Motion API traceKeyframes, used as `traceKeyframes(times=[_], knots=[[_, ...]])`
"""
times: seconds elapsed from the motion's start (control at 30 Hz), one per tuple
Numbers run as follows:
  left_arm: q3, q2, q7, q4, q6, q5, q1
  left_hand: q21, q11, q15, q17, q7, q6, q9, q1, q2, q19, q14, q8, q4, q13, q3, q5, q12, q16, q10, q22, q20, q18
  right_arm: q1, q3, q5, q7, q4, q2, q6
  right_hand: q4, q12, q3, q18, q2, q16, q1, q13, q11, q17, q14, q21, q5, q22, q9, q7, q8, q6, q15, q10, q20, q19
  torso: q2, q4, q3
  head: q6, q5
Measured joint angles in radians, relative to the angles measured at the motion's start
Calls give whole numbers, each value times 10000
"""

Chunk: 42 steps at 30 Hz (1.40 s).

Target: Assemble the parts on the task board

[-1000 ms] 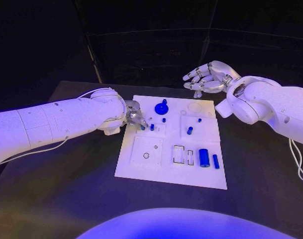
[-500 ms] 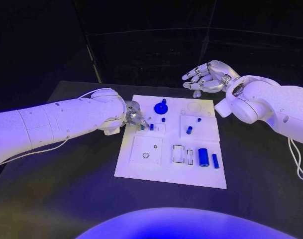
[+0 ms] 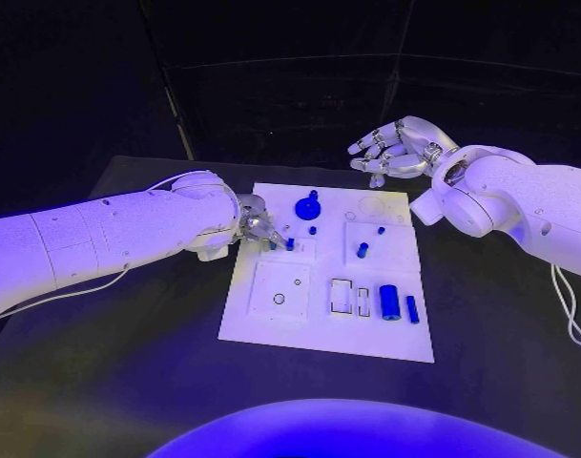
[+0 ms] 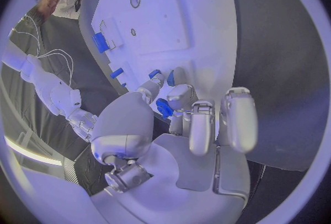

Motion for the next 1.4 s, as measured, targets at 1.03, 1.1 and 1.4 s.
traceKeyframes(times=[1.03, 1.1, 1.4], knots=[[555, -469, 1272, 651, -1657, 628, 246, -3165, 655, 399, 0, 759, -1775, -262, 2232, 65, -1291, -1, -539, -794, -3211, -285, -6, -3136, -1168, -3102, -2904, 236, 538, -40, -2, -15, -74, -176, 33, 37, -26, 41, 24, 0, 0, 0, 0, -28, 37, -26, 0, 0, 0, 0, 0, 2, 41, -71, -1, -35, 0, 0, -8, 8, 18, 189, -99], [479, -228, 1907, 412, -1919, 708, 274, -3951, 772, 531, -176, 888, -1905, -455, 2993, -100, -1732, -138, -758, -1287, -3539, 13, -6, -3651, -1786, -3640, -3649, 328, 708, -40, -2, -16, -76, -189, 61, 37, -35, 42, 34, 0, 0, 0, 0, -36, 36, -32, 1, 0, 0, 0, 0, 2, 41, -71, -1, -35, -3, -3, -7, 2, 18, 230, -128], [-6, 547, 5154, -459, -3148, 479, 186, -4999, 1148, 864, -2093, 1125, -1328, -1873, 4010, -344, -2338, -1164, -2319, -1967, -5769, 948, 60, -6128, -3513, -3933, -4485, 746, 863, -41, -2, -25, -69, -188, 111, 29, -61, 41, 58, 1, -32, 0, 32, -48, 36, -42, 1, 0, 0, 0, 0, 2, 80, -71, -1, -35, -35, -35, 9, -31, 12, 372, -200]])
